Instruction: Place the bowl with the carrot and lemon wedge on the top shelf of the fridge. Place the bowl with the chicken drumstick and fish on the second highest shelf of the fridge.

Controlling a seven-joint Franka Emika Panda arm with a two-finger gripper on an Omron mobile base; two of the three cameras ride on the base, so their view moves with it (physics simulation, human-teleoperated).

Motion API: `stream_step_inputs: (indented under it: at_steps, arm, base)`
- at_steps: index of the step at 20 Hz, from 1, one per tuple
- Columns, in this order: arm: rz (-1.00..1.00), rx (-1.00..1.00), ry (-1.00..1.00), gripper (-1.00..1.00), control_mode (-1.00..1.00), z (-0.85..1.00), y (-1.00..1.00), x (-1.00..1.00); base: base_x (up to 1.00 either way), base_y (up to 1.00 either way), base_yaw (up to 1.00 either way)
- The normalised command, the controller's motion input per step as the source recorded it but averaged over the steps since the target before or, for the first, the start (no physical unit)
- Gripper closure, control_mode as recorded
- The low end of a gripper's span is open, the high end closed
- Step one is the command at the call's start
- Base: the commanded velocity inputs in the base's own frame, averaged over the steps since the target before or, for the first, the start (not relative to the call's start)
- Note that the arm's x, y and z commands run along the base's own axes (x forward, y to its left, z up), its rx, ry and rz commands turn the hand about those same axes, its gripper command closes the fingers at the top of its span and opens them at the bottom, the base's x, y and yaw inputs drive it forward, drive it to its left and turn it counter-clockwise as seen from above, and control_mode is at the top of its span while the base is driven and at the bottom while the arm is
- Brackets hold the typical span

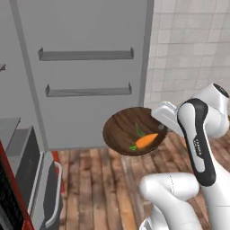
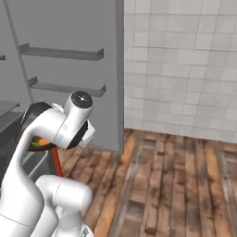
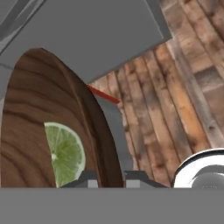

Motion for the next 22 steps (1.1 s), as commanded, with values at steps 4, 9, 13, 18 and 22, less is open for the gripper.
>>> stream_step_inputs:
  at_steps: [4, 9, 13, 18, 22]
  arm:
    - [0.00, 0.00, 0.00, 1.00, 1.00, 0.00, 0.00, 0.00]
    - [0.00, 0.00, 0.00, 1.00, 1.00, 0.00, 0.00, 0.00]
    - [0.00, 0.00, 0.00, 1.00, 1.00, 0.00, 0.00, 0.00]
    - [0.00, 0.00, 0.00, 1.00, 1.00, 0.00, 0.00, 0.00]
    - [0.00, 0.00, 0.00, 1.00, 1.00, 0.00, 0.00, 0.00]
  base:
    - [0.88, -0.04, 0.58]
    - [0.36, -0.12, 0.79]
    - [0.00, -0.18, 0.93]
    - [0.14, -0.15, 0.90]
    - [0.47, -0.30, 0.77]
